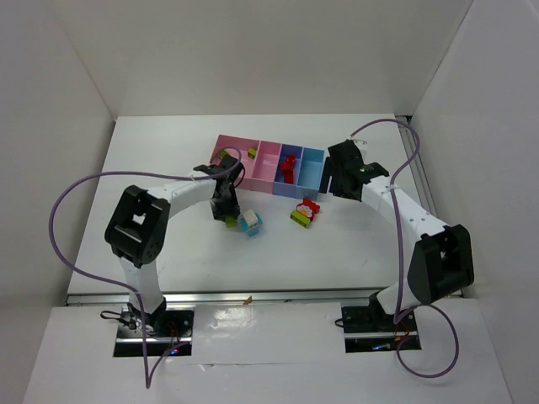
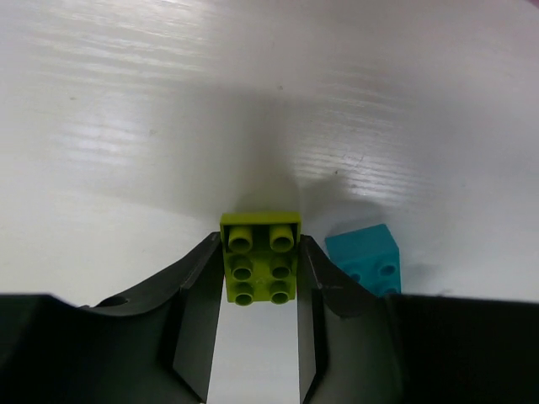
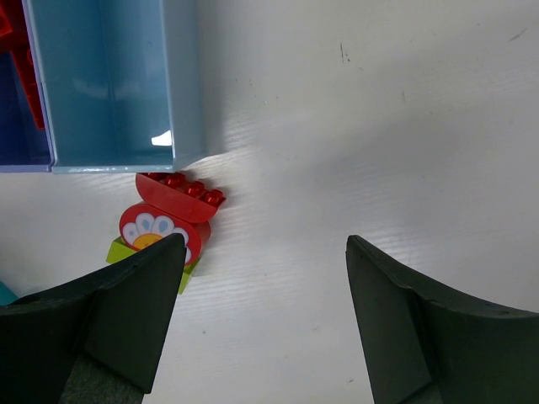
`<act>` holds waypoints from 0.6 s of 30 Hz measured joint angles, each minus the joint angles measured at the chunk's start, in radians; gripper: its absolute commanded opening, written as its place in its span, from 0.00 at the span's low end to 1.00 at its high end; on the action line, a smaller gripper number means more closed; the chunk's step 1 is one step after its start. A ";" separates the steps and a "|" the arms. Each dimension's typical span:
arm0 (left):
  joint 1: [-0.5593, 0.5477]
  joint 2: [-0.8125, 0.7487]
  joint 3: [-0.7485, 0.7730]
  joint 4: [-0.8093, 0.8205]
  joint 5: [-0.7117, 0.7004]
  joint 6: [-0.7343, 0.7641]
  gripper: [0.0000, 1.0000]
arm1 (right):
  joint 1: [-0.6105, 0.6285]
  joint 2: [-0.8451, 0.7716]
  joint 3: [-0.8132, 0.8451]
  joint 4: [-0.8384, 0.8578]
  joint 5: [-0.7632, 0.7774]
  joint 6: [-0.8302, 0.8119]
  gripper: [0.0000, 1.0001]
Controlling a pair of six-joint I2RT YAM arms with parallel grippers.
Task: Sort the legos into containers by color
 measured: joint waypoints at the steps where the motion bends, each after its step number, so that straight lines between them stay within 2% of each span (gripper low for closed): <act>1: 0.000 -0.009 0.005 -0.014 -0.009 0.001 0.37 | 0.000 0.000 0.000 0.000 0.000 0.000 0.84; 5: 0.002 -0.050 0.087 -0.084 -0.040 0.023 0.36 | 0.000 0.000 0.000 0.000 0.000 0.000 0.84; 10: 0.039 -0.071 0.288 -0.106 -0.045 0.067 0.36 | 0.000 0.000 0.000 0.000 -0.001 0.000 0.84; 16: 0.109 0.057 0.588 -0.108 -0.040 0.105 0.36 | 0.007 -0.001 -0.008 0.005 -0.021 0.004 0.84; 17: 0.119 0.091 0.623 -0.102 -0.033 0.106 0.39 | 0.009 -0.003 -0.017 0.005 -0.026 0.006 0.84; 18: 0.127 0.127 0.652 -0.103 -0.024 0.109 0.55 | 0.012 -0.005 -0.028 0.006 -0.032 0.010 0.84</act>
